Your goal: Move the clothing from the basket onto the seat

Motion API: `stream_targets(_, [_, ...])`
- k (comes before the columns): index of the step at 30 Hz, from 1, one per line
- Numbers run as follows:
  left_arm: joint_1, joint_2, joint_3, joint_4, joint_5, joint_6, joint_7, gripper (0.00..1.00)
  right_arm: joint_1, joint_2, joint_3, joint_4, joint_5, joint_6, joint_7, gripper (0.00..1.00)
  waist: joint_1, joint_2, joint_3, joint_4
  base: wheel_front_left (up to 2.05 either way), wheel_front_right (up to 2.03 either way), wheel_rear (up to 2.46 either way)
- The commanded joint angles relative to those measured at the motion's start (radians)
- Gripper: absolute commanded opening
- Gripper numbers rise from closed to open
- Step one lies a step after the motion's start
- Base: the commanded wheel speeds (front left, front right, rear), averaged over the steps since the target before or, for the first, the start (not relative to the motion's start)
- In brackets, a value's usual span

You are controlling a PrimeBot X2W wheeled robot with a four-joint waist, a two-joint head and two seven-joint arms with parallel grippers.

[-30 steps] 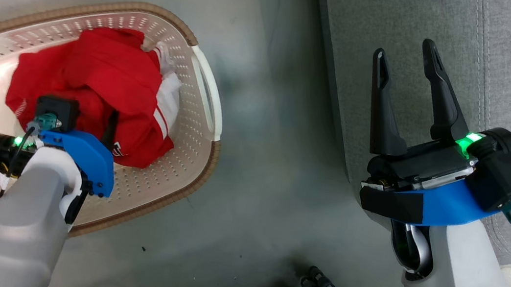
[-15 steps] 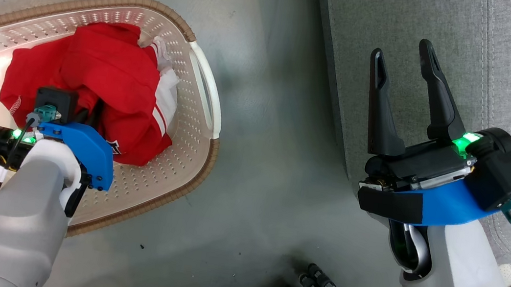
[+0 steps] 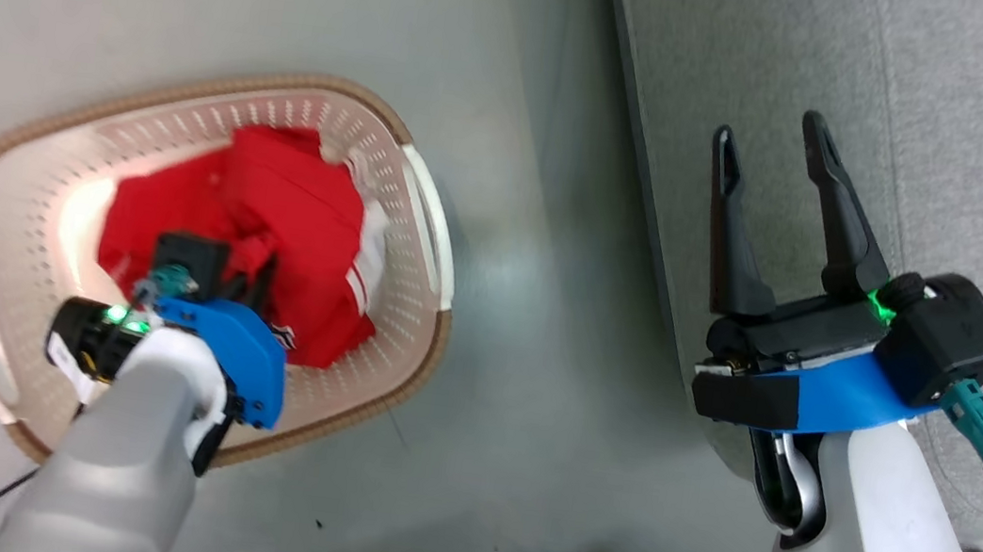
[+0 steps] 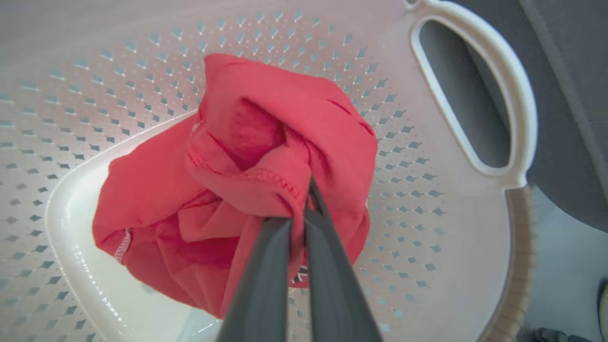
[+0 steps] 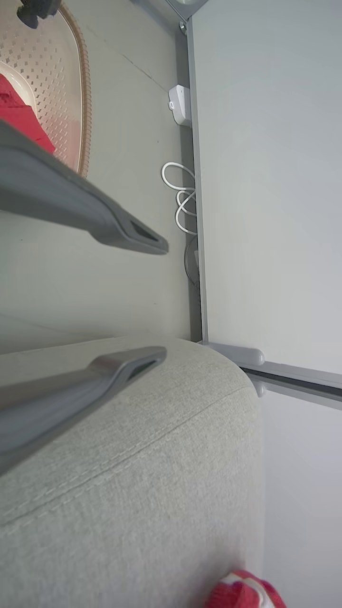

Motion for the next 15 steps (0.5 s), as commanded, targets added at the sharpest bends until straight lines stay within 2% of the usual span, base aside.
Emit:
stream_targets(1, [0.013,-0.002,-0.009,0.000,0.004,-0.002,-0.006,0.00,0.016,0.000,-0.007,0.007,-0.007,-0.001,-0.004,1.00,0.0001,0.0000,-0.093,0.055,0.00,0.00,0.00])
stream_targets(5, [0.048,-0.029,-0.059,-0.012,0.011,-0.009,-0.012,0.00,0.057,0.000,-0.024,0.043,-0.037,-0.001,0.010,1.00,0.0001,0.0000,-0.237,0.121,0.00,0.00,0.00])
stream_targets(9, [0.089,-0.040,-0.152,-0.058,0.011,-0.013,-0.013,0.00,0.106,-0.001,-0.027,0.067,-0.061,-0.001,0.037,1.00,0.0001,0.0000,-0.391,0.179,0.00,0.00,0.00])
stream_targets(15, [0.148,-0.038,-0.346,-0.232,-0.123,-0.014,0.014,0.00,0.195,-0.001,-0.049,0.066,-0.048,-0.001,0.081,1.00,0.0001,0.0000,-0.580,0.237,0.00,0.00,0.00])
